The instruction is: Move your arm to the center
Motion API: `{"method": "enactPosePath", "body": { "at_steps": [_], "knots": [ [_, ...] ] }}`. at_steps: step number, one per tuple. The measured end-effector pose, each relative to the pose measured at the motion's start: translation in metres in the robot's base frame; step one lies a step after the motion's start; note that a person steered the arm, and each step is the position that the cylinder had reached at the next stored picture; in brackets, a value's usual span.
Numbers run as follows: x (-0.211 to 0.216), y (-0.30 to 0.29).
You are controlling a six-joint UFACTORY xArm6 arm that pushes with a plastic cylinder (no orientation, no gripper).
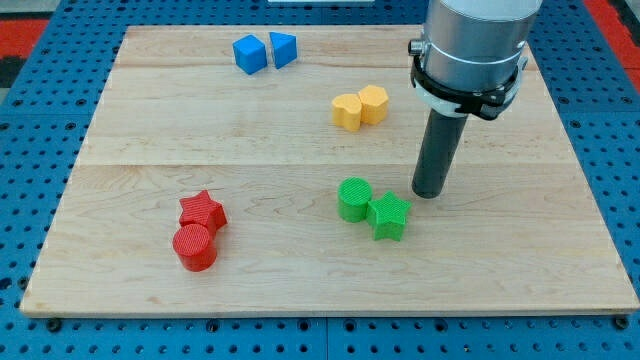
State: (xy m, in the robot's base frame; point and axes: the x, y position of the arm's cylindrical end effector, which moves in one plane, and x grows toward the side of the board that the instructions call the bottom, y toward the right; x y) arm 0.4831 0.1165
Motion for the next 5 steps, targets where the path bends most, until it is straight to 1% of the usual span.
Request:
{"method": "enactPosePath", "body": {
  "at_steps": [1, 2, 3, 4, 5],
  "knots": [
    [-0.003, 0.006],
    [-0.058, 0.027],
    [-0.101, 0.024],
    [-0.156, 0.024],
    [-0.195, -0.005]
  ]
}}
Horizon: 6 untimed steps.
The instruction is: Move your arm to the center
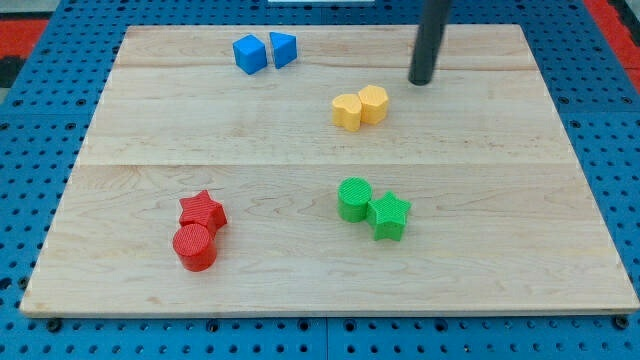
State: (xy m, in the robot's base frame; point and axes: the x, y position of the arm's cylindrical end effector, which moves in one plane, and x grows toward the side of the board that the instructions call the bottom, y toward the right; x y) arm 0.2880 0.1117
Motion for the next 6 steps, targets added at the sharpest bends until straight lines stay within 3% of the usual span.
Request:
{"method": "enactPosePath", "body": {
  "at_steps": [1, 3, 4, 5, 6],
  "knots": [
    [-0.030, 0.024],
    [0.073, 0.044],
    [0.106, 0.015],
    [0.127, -0.064],
    [0.136, -0.107]
  ]
}}
